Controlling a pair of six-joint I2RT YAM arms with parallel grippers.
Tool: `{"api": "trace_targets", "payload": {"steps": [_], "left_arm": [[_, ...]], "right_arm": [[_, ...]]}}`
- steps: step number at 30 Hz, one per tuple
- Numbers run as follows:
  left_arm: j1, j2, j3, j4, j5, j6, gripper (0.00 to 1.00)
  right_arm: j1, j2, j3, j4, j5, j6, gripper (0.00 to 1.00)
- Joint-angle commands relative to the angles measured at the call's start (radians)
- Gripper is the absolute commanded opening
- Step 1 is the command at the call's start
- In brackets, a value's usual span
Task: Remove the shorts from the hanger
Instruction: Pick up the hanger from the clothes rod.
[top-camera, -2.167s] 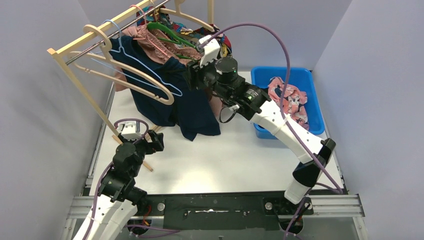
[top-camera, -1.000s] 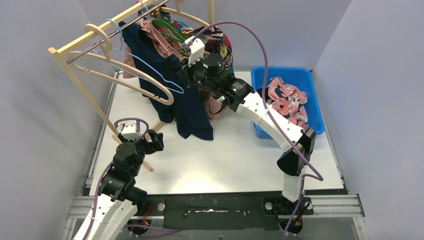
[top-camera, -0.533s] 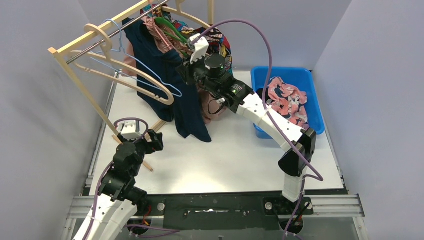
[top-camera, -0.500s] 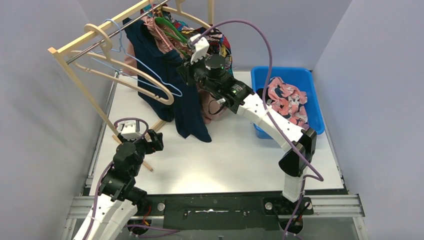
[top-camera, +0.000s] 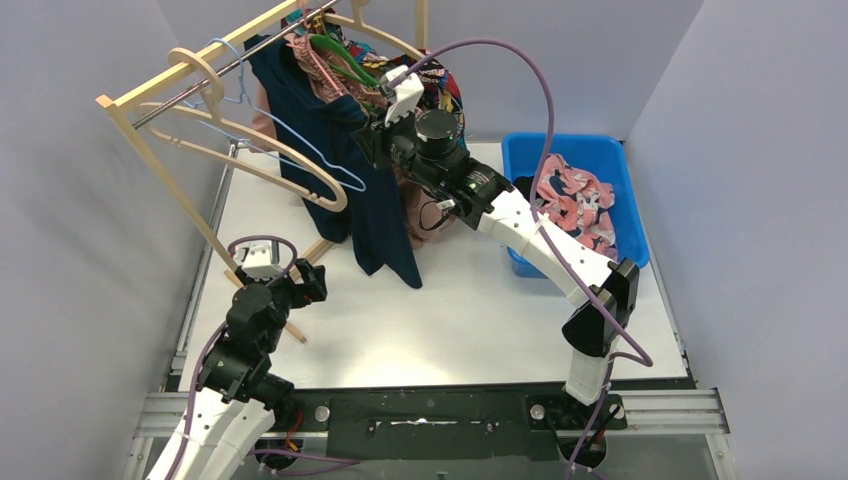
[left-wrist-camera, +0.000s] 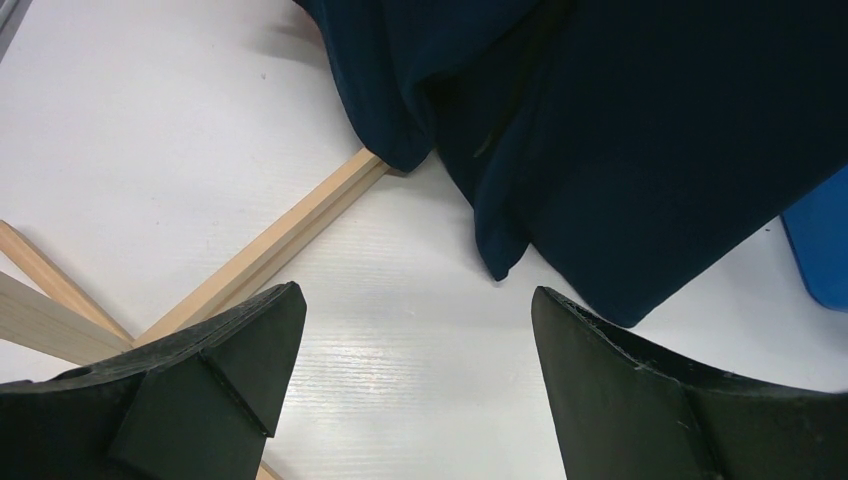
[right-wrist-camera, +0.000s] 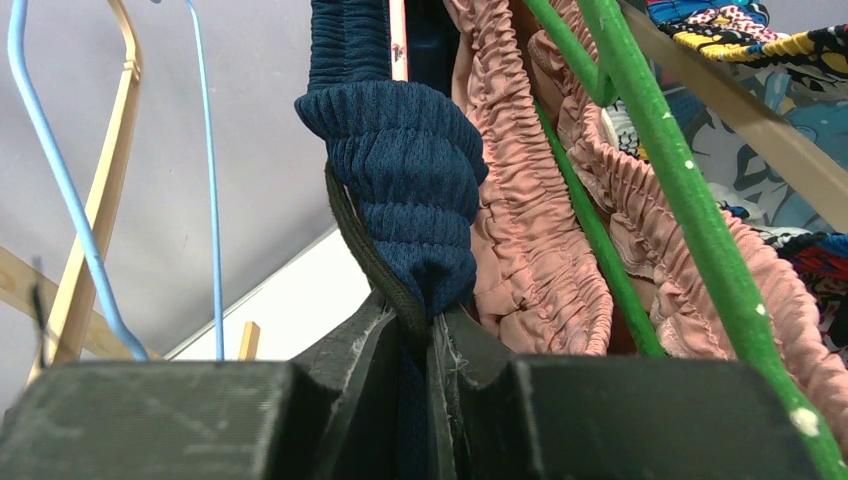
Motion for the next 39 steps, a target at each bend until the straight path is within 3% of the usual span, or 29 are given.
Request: {"api": "trace_targets", "payload": {"steps": [1, 8, 13, 18, 22, 29, 34, 37, 39], "left_arm": [[0.007, -0.005, 0.012, 0.045, -0.011, 0.008, 0.84], [0.008, -0.002, 0.011, 0.045, -0.013, 0.008, 0.84], [0.009, 0.001, 0.011, 0.048, -0.012, 0.01, 0.84], [0.009, 0.0, 0.011, 0.045, -0.022, 0.008, 0.84], [0.009, -0.005, 0.011, 0.049, -0.025, 0.01, 0.84], [0.009, 0.003, 0.009, 0.066, -0.017, 0.016, 0.84], [0.012, 0.01, 0.019, 0.068, 0.01, 0.012, 0.84], [0.015, 0.019, 0.031, 0.068, 0.049, 0.007, 0.86], [0.016, 0.019, 0.038, 0.068, 0.066, 0.004, 0.87]], "right_arm": [[0.005, -0.112, 0.023, 0.234, -0.001, 0.006, 0.0], [0.016, -0.151, -0.045, 0.309, -0.018, -0.003, 0.0], [0.02, -0.104, 0.081, 0.228, -0.003, -0.058, 0.0], [0.025, -0.168, -0.019, 0.275, -0.006, -0.047, 0.0], [0.028, -0.266, -0.207, 0.314, -0.138, -0.084, 0.0], [0.031, -0.39, -0.356, 0.244, -0.085, -0.093, 0.0], [0.028, -0.54, -0.711, 0.373, -0.089, -0.076, 0.0], [0.024, -0.622, -0.982, 0.563, -0.109, 0.009, 0.0], [0.019, -0.643, -1.064, 0.62, -0.158, 0.013, 0.0]]}}
